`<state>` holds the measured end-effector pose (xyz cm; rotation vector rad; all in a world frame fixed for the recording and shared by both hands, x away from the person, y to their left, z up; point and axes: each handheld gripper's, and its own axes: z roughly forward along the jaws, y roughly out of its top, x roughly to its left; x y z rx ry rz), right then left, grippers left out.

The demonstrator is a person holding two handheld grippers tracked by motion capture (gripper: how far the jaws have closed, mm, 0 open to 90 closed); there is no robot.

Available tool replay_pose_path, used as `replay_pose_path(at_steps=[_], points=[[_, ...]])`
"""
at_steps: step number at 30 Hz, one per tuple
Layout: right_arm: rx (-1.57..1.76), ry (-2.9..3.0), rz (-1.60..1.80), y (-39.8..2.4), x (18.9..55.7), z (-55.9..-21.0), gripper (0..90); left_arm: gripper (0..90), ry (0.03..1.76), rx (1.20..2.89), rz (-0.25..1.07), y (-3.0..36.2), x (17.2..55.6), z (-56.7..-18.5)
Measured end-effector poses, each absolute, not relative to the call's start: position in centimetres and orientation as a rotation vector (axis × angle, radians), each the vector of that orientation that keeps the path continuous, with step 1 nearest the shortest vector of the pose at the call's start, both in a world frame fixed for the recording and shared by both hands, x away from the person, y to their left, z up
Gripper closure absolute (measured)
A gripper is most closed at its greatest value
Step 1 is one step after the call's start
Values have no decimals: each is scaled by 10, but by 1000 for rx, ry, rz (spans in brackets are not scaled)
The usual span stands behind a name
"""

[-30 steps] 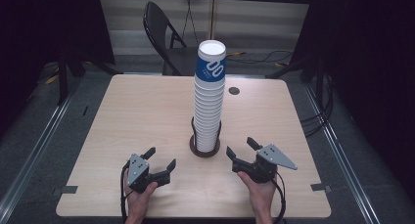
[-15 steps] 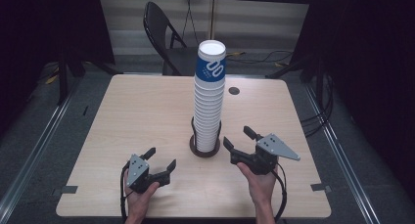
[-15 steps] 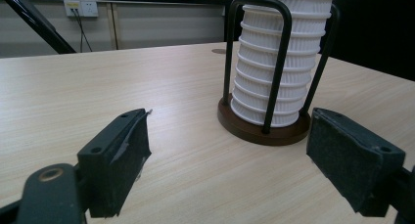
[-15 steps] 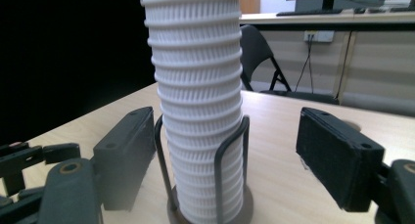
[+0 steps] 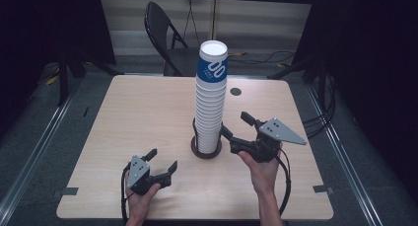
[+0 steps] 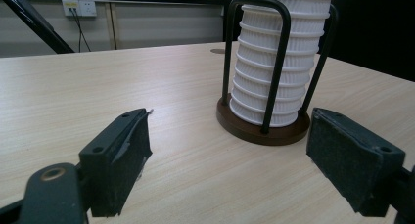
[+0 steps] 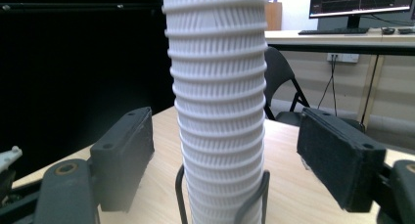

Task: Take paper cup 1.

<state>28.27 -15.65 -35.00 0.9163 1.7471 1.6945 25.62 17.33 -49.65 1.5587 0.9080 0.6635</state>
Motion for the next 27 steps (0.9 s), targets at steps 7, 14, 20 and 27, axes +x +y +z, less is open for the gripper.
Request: replay_pose_path(at_steps=[7, 14, 20, 27], points=[[889, 1751, 1707, -153, 294, -329, 199, 164, 908, 1560, 661, 173, 256, -496], [872, 1760, 1713, -150, 304, -312, 176, 165, 898, 1570, 662, 173, 256, -496], [836, 1749, 1740, -147, 312, -293, 144, 165, 903, 1559, 656, 174, 256, -497], [814, 1752, 1748, -142, 317, -279, 137, 169, 904, 1555, 655, 174, 256, -497]])
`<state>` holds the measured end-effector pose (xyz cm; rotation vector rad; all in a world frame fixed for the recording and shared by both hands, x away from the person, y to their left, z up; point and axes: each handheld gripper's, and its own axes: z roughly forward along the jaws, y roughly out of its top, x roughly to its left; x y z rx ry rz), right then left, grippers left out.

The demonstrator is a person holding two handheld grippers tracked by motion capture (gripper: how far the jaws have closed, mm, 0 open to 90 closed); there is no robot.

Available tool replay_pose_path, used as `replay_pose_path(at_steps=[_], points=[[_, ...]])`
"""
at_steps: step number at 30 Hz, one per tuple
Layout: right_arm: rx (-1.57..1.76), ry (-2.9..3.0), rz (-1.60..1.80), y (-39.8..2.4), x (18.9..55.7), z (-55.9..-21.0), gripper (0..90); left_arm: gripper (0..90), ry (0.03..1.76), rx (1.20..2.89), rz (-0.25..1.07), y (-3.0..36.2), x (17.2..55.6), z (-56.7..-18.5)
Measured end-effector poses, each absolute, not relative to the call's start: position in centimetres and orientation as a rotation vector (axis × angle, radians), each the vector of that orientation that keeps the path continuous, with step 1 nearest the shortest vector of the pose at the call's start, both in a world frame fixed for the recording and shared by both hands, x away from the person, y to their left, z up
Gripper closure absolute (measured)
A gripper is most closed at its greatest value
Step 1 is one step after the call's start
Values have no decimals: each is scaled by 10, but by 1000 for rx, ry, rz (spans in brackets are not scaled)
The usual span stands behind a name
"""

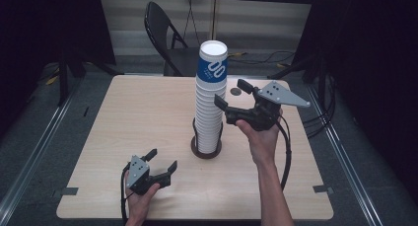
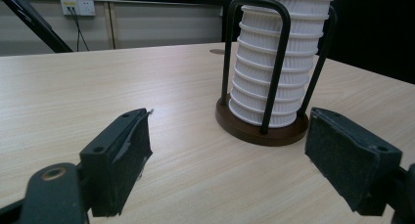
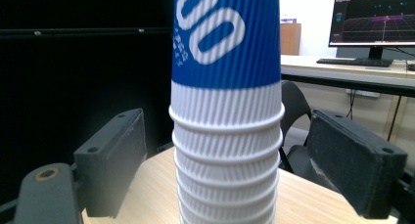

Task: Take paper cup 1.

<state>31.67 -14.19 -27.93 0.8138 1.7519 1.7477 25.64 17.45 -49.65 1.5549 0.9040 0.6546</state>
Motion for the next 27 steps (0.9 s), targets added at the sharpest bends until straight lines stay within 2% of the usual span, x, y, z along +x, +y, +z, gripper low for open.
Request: replay_pose_path(at_steps=[13, 27], points=[[789, 1765, 1760, -129, 339, -260, 134, 170, 901, 1550, 652, 175, 256, -497], [790, 1796, 1769, -114, 359, -256, 133, 173, 890, 1554, 652, 175, 255, -497]])
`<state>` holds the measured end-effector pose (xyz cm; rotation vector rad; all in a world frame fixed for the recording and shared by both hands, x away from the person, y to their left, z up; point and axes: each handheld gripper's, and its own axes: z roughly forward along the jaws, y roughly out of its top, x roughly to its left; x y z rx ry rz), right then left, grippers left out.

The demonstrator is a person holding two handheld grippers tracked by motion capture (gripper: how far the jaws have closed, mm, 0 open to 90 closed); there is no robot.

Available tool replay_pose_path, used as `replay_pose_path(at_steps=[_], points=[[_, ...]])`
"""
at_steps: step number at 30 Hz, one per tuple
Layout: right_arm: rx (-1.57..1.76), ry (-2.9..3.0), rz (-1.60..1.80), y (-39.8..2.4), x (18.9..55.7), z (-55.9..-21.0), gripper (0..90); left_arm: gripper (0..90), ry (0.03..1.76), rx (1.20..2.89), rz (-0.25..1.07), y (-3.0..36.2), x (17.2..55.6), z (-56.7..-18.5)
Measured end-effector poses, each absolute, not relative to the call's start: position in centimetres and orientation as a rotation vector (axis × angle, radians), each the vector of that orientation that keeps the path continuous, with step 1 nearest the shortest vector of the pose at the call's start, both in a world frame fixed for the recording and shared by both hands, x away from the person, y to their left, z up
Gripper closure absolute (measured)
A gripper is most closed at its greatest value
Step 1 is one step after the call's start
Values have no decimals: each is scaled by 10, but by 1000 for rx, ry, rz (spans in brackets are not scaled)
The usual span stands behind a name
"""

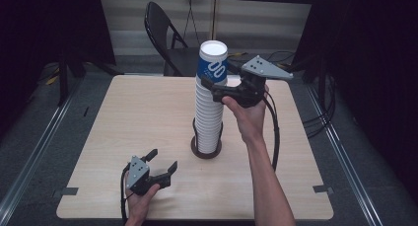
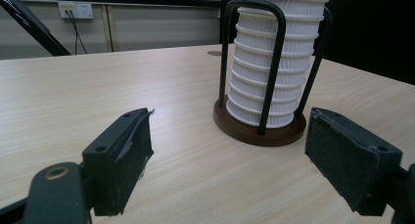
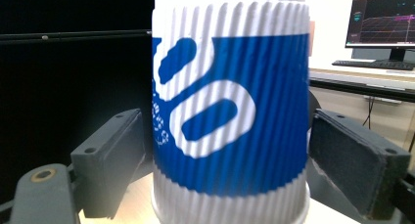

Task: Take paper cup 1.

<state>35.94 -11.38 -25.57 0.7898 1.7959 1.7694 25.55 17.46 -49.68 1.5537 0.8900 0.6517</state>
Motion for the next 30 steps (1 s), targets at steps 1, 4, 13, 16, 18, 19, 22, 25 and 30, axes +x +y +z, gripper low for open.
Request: replay_pose_path(at_steps=[1, 4, 13, 16, 18, 19, 22, 25, 30], points=[[788, 1803, 1768, -112, 362, -256, 134, 174, 892, 1551, 649, 175, 255, -497], [799, 1811, 1754, -109, 365, -257, 138, 174, 889, 1549, 648, 175, 255, -497], [816, 1824, 1760, -107, 369, -258, 181, 173, 897, 1542, 653, 175, 255, -497], [812, 1824, 1759, -107, 370, -258, 182, 173, 895, 1543, 651, 176, 255, -497], [808, 1820, 1763, -107, 370, -258, 184, 174, 895, 1542, 650, 175, 254, -497], [808, 1818, 1766, -107, 370, -258, 185, 174, 895, 1542, 649, 175, 254, -497], [803, 1808, 1775, -108, 369, -257, 187, 174, 895, 1543, 651, 176, 254, -497], [795, 1803, 1785, -108, 369, -253, 188, 175, 895, 1542, 649, 175, 254, -497], [782, 1799, 1786, -108, 369, -248, 191, 174, 896, 1542, 649, 175, 254, -497]])
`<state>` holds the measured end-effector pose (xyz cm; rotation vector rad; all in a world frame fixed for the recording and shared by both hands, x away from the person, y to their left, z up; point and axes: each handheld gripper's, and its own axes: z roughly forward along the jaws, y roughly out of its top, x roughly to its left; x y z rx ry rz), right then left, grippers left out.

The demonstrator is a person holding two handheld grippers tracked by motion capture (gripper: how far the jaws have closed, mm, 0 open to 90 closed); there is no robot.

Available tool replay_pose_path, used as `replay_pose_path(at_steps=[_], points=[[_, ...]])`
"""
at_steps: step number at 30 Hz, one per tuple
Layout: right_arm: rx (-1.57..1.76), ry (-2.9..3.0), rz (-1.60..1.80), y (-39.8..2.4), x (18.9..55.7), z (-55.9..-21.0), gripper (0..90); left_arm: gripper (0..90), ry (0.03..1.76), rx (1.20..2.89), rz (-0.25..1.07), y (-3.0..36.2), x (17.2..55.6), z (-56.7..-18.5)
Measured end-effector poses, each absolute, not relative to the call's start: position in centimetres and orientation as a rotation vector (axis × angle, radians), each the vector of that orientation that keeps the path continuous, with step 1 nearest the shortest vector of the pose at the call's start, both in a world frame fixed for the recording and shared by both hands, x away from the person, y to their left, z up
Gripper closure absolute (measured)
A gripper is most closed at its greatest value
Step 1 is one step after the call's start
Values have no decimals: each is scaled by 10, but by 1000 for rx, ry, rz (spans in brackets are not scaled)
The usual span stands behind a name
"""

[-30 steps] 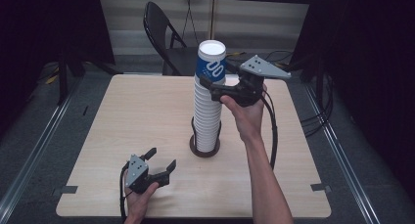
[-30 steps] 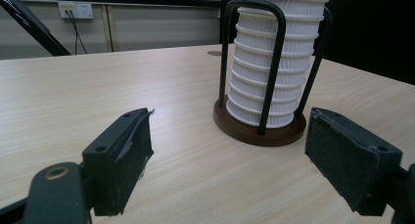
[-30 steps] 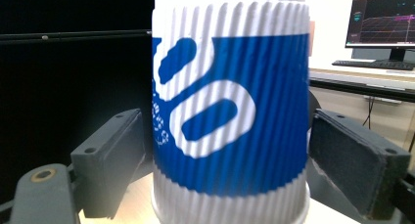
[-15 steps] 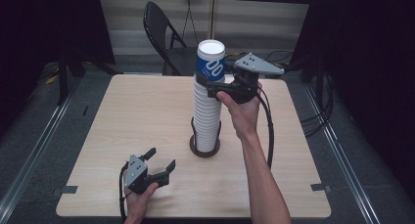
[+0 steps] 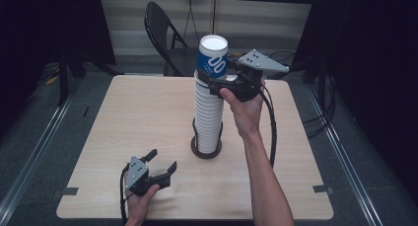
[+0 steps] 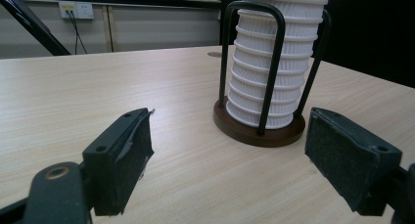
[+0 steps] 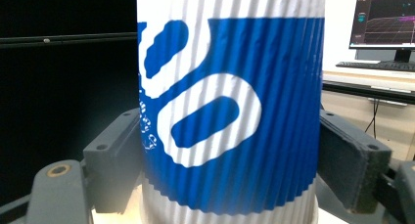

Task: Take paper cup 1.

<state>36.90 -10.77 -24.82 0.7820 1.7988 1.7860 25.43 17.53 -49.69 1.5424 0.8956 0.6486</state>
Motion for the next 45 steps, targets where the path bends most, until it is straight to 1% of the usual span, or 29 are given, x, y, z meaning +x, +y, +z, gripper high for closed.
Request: replay_pose_path(at_steps=[30, 45], points=[[752, 1750, 1856, -108, 370, -230, 201, 173, 896, 1544, 646, 176, 255, -497], [741, 1712, 1884, -114, 370, -212, 208, 174, 896, 1544, 648, 176, 255, -497]])
